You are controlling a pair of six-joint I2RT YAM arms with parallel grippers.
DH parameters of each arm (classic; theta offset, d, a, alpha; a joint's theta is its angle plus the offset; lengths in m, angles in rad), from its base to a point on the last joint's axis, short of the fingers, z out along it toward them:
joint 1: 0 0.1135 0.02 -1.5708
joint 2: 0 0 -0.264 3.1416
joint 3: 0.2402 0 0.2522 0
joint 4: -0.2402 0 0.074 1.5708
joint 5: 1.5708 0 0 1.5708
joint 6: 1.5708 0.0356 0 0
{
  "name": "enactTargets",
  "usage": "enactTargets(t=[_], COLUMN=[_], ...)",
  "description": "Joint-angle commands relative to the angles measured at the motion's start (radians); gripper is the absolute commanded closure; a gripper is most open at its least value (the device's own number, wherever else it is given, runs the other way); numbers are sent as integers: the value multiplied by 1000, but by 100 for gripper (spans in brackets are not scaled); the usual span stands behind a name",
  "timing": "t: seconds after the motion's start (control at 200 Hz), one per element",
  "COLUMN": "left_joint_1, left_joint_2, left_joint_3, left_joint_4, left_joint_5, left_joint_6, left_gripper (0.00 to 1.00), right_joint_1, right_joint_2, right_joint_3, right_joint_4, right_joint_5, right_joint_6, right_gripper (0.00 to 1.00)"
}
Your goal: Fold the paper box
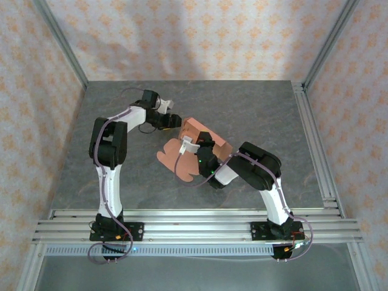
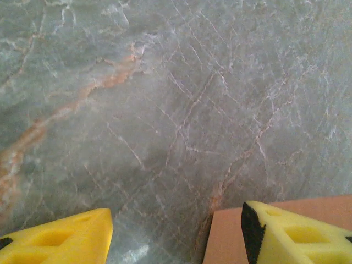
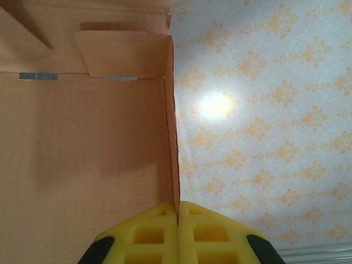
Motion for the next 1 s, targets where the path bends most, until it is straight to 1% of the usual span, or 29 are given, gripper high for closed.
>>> enactTargets(t=[0.0,0.155,0.41,0.761,0.996], left_joint_1=[-7,-16,-28,-39,-55], left_joint_2=[-90,-146,-194,-171,-184], left_joint_3=[-59,-154,-241,-228,-242], left_joint_4=[87,172,229,148,143], left_joint_5=[28,27,57,72,87], left_joint_6=[16,6,57,148,177], left_gripper=[35,35,34,33,31], right_joint_1=[7,7,6,7,7], right_joint_2=[-26,-38,-48,-50,-59], right_joint_3=[-2,-1,-5,-1,-3], right_joint_4=[-35,-67,-91,-110,-129], right_joint_5=[-10,-18,-20,-23,-25], right_joint_6=[40,60,76,80,90], right_gripper=[100,100,100,100,100])
